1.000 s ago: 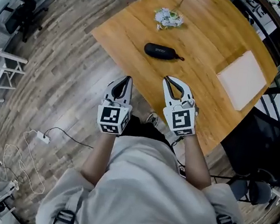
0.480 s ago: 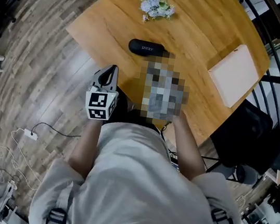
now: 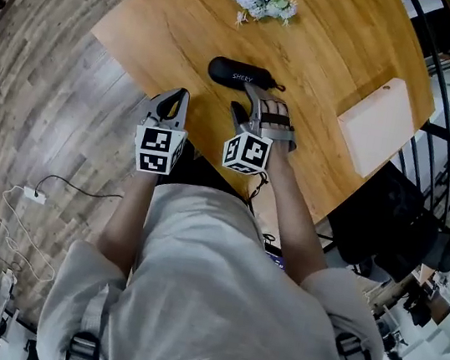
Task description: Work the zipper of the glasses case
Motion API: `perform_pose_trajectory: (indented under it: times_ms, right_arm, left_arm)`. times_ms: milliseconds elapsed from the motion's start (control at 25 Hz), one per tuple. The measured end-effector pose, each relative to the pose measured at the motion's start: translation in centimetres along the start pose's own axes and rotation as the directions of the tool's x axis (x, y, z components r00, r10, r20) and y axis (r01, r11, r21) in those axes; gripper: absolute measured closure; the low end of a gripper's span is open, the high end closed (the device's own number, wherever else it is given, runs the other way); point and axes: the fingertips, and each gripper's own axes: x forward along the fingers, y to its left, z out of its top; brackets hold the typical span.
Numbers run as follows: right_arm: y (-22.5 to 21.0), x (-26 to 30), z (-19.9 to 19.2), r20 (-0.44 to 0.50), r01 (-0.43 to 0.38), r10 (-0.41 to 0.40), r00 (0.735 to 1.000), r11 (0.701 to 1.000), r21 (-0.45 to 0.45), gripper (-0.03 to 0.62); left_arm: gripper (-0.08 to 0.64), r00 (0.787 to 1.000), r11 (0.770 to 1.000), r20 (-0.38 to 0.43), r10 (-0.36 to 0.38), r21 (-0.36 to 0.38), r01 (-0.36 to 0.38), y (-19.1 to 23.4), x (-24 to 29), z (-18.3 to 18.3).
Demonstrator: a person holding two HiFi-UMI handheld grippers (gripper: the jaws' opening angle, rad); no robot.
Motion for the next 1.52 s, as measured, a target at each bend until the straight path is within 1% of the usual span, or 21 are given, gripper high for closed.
perform_pose_trajectory:
  times_ms: [80, 160, 280, 440, 600, 720, 960, 1040, 1120, 1200, 1280, 1360, 1400, 1440, 1520]
  right_arm:
    - [0.0, 1.3, -0.5, -0.025, 0.01, -0.011, 1.0, 0.999, -0.036, 0.302]
    - [-0.1, 2.2, -0.8, -0.048, 0.015, -0.017, 0.999, 0.998, -0.055, 0.287]
    - [-0.4, 3.4, -1.2, -0.071, 0.008, -0.014, 0.997, 0.997, -0.076, 0.28]
    - [-1.8, 4.7, -1.6, -0.086, 0.013, -0.021, 0.996, 0.995, -0.099, 0.279]
    - [-3.2, 6.0, -1.8, -0.108, -0.013, 0.0, 0.994, 0.993, -0.116, 0.279]
    - [-3.5, 6.3, -1.7, -0.108, -0.038, 0.026, 0.994, 0.993, -0.111, 0.279]
    - [-3.7, 6.4, -1.6, -0.116, -0.073, 0.065, 0.991, 0.995, -0.07, 0.281]
    - [-3.9, 6.3, -1.4, -0.114, -0.088, 0.084, 0.99, 0.996, -0.03, 0.283]
    - [-4.5, 6.0, -1.1, -0.097, -0.085, 0.087, 0.991, 0.996, 0.024, 0.287]
    - [-5.3, 5.3, -0.7, -0.07, -0.074, 0.082, 0.994, 0.992, 0.101, 0.29]
    - [-6.5, 4.5, -0.3, -0.035, -0.058, 0.067, 0.997, 0.976, 0.212, 0.291]
    - [-7.9, 3.6, 0.1, 0.007, -0.046, 0.046, 0.999, 0.939, 0.34, 0.293]
    - [-8.4, 3.1, 0.2, 0.035, -0.048, 0.036, 0.999, 0.911, 0.41, 0.293]
    - [-9.0, 2.6, 0.4, 0.07, -0.058, 0.027, 0.997, 0.874, 0.483, 0.293]
    - [-9.6, 1.5, 0.8, 0.149, -0.105, 0.017, 0.989, 0.787, 0.608, 0.293]
  left_arm:
    - [0.537, 1.0, 1.0, -0.012, -0.006, -0.007, 0.006, 0.4, 0.8, -0.2]
    - [0.537, 1.0, 1.0, -0.023, -0.013, -0.014, 0.013, 0.7, 1.2, -0.4]
    - [0.537, 0.999, 1.0, -0.029, -0.025, -0.015, 0.024, 0.9, 1.7, -0.2]
    - [0.537, 0.999, 0.999, -0.033, -0.042, -0.011, 0.042, 1.2, 2.2, 0.2]
    - [0.537, 0.997, 0.998, -0.046, -0.064, -0.008, 0.064, 1.6, 2.4, 0.6]
    - [0.537, 0.995, 0.997, -0.053, -0.081, 0.001, 0.081, 1.9, 2.9, 0.9]
    - [0.537, 0.988, 0.99, -0.074, -0.133, 0.027, 0.136, 2.1, 4.1, 1.8]
    - [0.537, 0.985, 0.987, -0.077, -0.151, 0.041, 0.155, 2.3, 4.4, 2.3]
    - [0.537, 0.983, 0.984, -0.08, -0.165, 0.055, 0.17, 2.4, 4.8, 3.0]
    - [0.537, 0.98, 0.979, -0.076, -0.182, 0.075, 0.188, 2.5, 5.1, 3.9]
    - [0.537, 0.977, 0.972, -0.063, -0.205, 0.103, 0.21, 2.4, 5.2, 5.3]
    - [0.537, 0.973, 0.964, -0.045, -0.227, 0.131, 0.231, 2.4, 5.3, 7.0]
    - [0.537, 0.971, 0.961, -0.034, -0.237, 0.142, 0.239, 2.3, 5.3, 7.9]
    - [0.537, 0.969, 0.957, -0.024, -0.247, 0.153, 0.247, 2.1, 5.2, 8.7]
    - [0.537, 0.962, 0.943, -0.01, -0.273, 0.192, 0.27, 1.5, 5.0, 10.4]
